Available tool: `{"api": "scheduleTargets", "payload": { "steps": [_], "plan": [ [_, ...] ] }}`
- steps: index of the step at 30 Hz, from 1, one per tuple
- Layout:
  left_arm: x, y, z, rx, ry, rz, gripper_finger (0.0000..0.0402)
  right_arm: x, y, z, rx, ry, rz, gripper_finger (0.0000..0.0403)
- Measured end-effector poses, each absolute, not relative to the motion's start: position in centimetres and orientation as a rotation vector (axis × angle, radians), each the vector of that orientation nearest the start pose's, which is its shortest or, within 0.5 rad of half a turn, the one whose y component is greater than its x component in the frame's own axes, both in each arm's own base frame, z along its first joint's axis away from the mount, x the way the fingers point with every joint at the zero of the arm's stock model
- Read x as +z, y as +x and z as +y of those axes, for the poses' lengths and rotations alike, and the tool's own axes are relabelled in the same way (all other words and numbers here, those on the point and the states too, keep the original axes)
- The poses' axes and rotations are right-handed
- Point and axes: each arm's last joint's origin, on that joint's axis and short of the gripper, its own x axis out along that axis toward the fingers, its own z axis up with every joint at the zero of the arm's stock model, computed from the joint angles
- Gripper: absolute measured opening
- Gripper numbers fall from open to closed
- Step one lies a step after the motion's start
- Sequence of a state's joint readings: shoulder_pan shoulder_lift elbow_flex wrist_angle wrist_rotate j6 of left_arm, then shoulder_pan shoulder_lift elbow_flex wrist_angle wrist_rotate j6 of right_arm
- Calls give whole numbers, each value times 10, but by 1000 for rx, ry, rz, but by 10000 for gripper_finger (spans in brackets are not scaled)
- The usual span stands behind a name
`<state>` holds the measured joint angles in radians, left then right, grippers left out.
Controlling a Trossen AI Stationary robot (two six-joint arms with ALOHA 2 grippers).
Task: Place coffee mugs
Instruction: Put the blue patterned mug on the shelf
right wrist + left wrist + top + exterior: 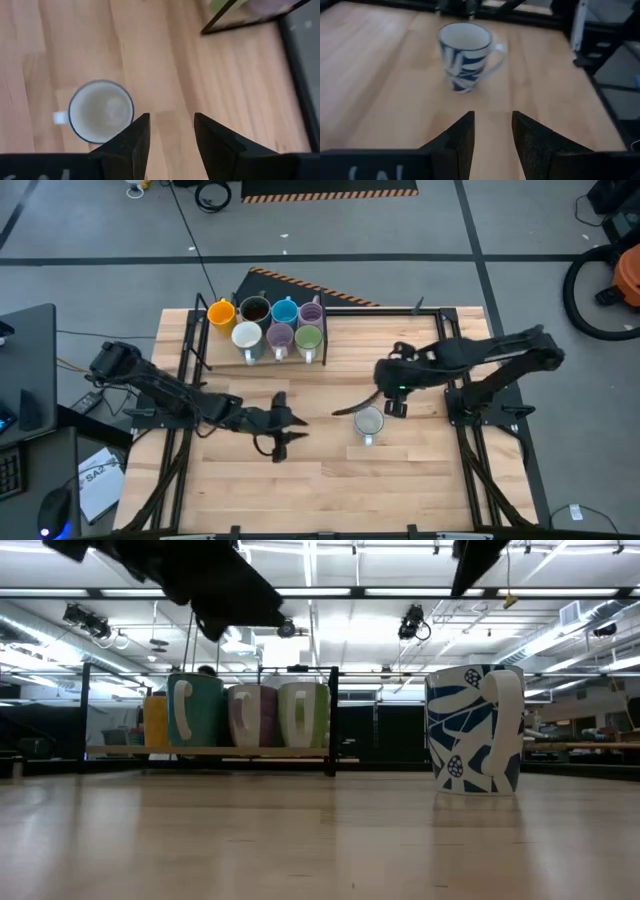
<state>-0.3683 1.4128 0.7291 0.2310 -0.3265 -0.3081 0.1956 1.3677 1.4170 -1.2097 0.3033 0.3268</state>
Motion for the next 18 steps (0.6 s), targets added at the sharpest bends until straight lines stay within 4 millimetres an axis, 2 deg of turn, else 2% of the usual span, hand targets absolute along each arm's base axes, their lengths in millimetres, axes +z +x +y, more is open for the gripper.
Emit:
{"api": "scheduleTargets", "payload": {
  "steps": [5,9,14,18],
  "plan": [
    [185,294,-116,-23,-175,355,137,365,220,53,-350,-2,942,159],
    [165,315,-134,-1,-183,327,137,370,209,68,-388,-23,868,158],
    [151,344,-152,-9,-158,342,137,369,202,86,-376,-90,841,158],
    [148,366,-161,-4,-185,333,137,355,190,96,-385,-121,825,158]
  ]
}}
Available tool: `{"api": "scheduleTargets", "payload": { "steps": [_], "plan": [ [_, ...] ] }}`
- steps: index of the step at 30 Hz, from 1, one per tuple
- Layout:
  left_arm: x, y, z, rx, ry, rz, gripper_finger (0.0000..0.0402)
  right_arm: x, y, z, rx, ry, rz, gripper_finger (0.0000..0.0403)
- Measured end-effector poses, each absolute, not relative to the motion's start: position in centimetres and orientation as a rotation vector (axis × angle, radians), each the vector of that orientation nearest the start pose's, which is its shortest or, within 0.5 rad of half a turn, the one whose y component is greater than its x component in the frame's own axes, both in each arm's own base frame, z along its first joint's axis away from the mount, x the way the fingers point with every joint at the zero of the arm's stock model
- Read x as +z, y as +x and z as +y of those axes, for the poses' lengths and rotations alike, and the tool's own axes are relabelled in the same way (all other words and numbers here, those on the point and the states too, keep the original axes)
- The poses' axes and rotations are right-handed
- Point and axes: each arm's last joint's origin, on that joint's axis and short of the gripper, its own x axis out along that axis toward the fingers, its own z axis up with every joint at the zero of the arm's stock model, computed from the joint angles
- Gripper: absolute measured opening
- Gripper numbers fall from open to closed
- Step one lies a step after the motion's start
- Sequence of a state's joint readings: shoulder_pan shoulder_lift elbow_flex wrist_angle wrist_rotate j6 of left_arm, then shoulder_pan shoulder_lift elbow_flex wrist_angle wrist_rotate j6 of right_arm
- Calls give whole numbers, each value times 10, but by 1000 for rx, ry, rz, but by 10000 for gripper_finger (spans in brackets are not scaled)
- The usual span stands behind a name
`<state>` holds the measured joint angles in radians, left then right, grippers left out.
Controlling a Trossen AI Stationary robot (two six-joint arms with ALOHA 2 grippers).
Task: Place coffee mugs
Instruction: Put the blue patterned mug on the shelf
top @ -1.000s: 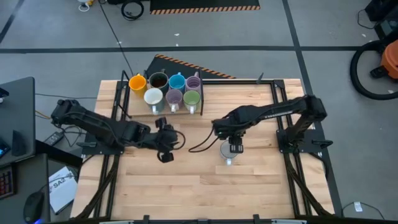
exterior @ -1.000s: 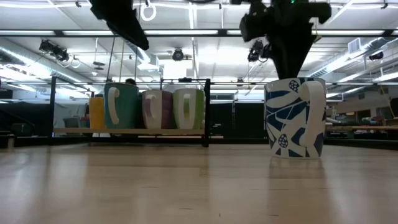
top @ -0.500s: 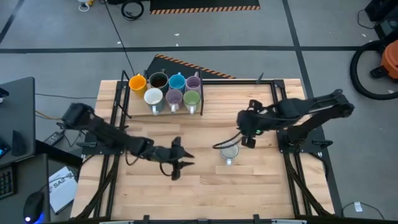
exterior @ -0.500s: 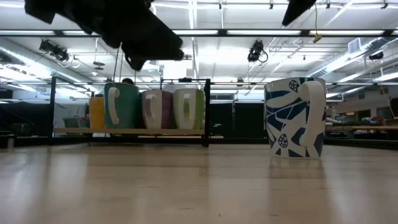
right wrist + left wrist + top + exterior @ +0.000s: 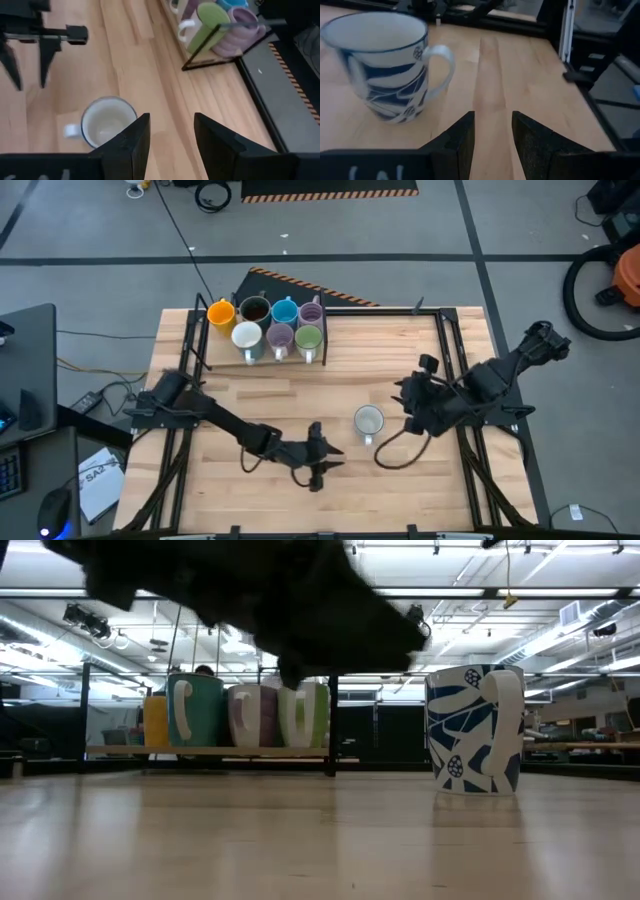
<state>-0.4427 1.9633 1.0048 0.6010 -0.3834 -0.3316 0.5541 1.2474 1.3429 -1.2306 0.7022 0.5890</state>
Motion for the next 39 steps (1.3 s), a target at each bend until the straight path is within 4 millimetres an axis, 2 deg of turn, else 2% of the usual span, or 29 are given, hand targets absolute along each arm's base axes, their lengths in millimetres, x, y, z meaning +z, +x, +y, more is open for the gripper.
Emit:
{"api": "scheduleTargets", "payload": {
  "steps": [5,8,13,20,27,34,39],
  "plan": [
    [143,380,-168,5,-194,335,137,333,168,101,-400,-73,797,158],
    [138,388,-172,6,-209,327,137,326,157,106,-366,-17,758,158],
    [117,397,-177,42,-168,296,137,317,147,116,-315,-14,708,158],
    [101,410,-163,95,-159,152,137,305,140,127,-297,-58,649,158],
    [93,416,-151,154,-134,118,137,297,137,131,-297,-55,630,158],
    [101,426,-153,157,-71,91,137,289,137,132,-300,-51,629,158],
    [103,432,-148,174,-90,104,137,289,138,132,-299,-43,622,158]
  ]
}}
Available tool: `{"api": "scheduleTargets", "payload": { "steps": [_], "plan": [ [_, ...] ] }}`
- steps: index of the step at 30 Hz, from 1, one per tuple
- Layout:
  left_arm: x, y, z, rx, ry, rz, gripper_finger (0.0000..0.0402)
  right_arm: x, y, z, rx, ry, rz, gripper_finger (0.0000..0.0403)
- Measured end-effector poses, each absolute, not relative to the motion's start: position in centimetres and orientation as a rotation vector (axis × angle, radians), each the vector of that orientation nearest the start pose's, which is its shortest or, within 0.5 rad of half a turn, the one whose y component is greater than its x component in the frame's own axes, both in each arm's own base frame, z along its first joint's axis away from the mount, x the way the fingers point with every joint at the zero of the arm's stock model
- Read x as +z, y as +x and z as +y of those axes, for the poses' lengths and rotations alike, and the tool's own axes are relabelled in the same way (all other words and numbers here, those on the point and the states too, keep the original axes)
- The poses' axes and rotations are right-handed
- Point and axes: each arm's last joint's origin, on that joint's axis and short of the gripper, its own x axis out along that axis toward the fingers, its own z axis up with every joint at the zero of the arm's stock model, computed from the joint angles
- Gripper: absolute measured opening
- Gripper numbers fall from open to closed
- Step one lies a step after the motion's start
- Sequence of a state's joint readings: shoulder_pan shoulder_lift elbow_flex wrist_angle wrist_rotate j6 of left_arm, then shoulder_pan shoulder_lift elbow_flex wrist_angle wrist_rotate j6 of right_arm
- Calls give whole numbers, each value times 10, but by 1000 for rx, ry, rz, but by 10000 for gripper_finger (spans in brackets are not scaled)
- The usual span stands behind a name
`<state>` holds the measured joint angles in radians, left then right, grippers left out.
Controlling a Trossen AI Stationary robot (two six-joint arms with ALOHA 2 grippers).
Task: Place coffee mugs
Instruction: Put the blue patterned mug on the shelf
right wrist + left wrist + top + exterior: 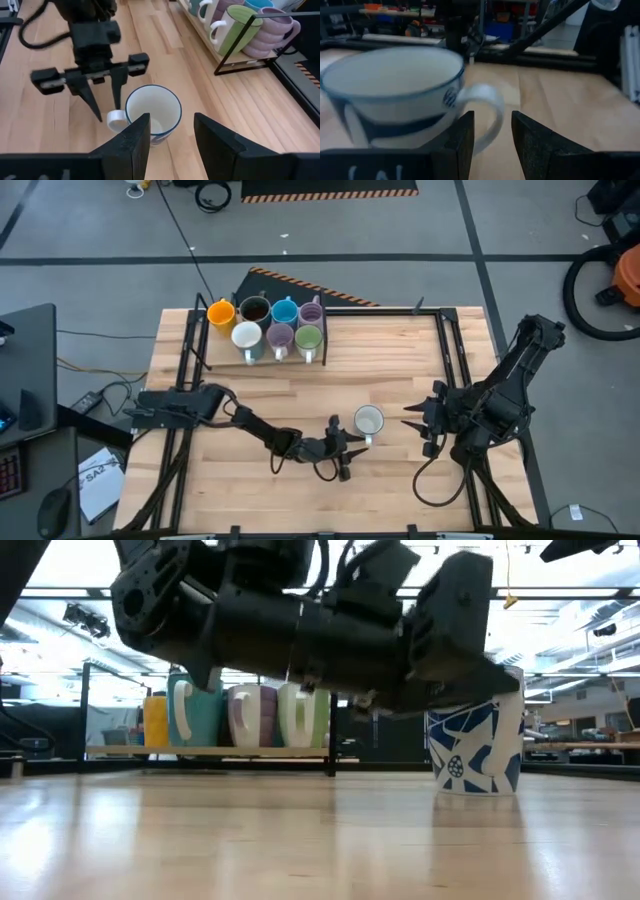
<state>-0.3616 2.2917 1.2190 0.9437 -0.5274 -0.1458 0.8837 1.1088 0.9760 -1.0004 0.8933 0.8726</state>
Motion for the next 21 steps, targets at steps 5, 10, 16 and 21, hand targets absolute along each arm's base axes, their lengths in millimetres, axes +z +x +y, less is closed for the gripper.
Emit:
{"api": "scheduleTargets", "payload": {
  "steps": [5,10,16,21],
  "plan": [
    [103,435,-141,159,-148,99,137,290,138,133,-296,-33,615,157],
    [104,435,-141,139,-170,97,137,290,139,134,-291,-32,611,157],
    [104,435,-141,138,-203,83,137,290,139,134,-292,-33,607,157],
    [91,443,-152,146,-187,54,137,291,140,134,-297,-33,591,158]
  ]
}}
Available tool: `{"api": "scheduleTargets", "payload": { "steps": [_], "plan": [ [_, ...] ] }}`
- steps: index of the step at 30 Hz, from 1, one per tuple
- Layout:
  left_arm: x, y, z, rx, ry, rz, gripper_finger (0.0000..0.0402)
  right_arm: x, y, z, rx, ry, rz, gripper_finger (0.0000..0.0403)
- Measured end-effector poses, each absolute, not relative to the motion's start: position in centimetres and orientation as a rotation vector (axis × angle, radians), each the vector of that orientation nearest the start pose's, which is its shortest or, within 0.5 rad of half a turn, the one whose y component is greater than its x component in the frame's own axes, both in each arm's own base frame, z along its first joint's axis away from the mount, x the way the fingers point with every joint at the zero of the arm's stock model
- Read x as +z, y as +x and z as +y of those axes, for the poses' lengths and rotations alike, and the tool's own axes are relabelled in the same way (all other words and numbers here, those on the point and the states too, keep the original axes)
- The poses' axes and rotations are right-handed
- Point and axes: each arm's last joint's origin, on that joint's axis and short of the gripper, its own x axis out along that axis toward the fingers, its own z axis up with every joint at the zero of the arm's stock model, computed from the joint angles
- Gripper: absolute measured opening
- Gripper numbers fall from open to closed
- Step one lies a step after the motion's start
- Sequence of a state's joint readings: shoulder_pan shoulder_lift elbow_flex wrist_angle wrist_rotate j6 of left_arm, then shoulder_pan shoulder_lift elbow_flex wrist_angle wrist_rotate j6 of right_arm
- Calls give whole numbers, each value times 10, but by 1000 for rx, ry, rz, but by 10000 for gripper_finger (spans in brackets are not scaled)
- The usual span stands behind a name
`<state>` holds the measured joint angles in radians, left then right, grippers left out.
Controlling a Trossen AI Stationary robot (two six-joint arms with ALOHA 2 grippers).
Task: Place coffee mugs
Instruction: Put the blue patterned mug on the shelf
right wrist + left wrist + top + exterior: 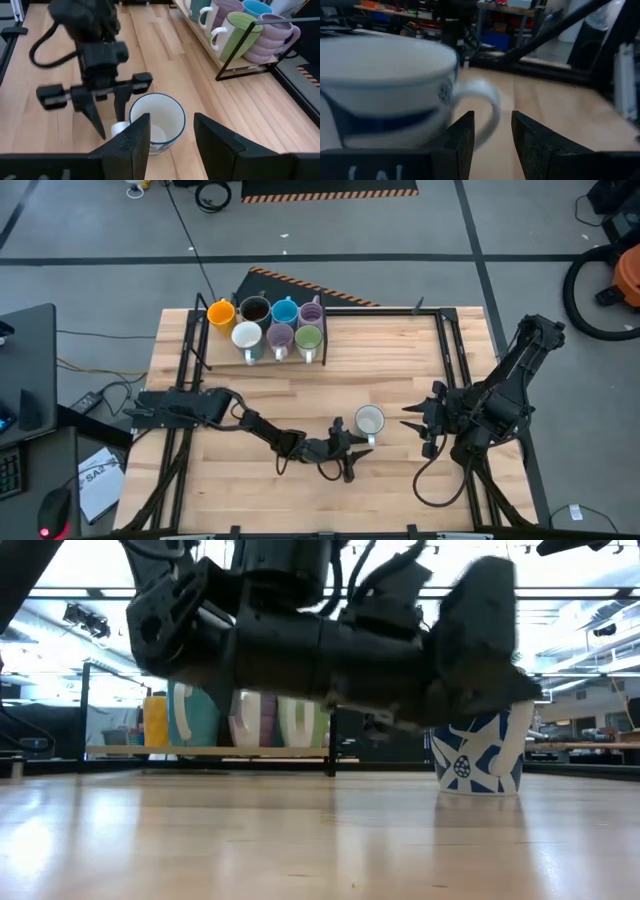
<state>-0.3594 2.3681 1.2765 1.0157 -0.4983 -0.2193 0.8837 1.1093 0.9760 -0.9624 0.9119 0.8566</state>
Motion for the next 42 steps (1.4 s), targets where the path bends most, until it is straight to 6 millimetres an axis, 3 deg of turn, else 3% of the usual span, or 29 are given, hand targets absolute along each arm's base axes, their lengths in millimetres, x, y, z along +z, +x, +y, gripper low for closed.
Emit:
{"api": "scheduleTargets", "payload": {
  "steps": [4,15,29,37,42],
  "plan": [
    [84,450,-159,175,-158,44,137,291,140,134,-291,-32,597,157],
    [86,463,-155,205,-143,26,135,291,140,135,-285,-13,597,157],
    [88,464,-150,225,-205,12,33,291,140,136,-270,0,608,157],
    [89,462,-155,238,-165,18,29,291,141,137,-264,6,613,157],
    [88,456,-168,224,-20,50,25,291,141,137,-262,7,616,157]
  ]
}}
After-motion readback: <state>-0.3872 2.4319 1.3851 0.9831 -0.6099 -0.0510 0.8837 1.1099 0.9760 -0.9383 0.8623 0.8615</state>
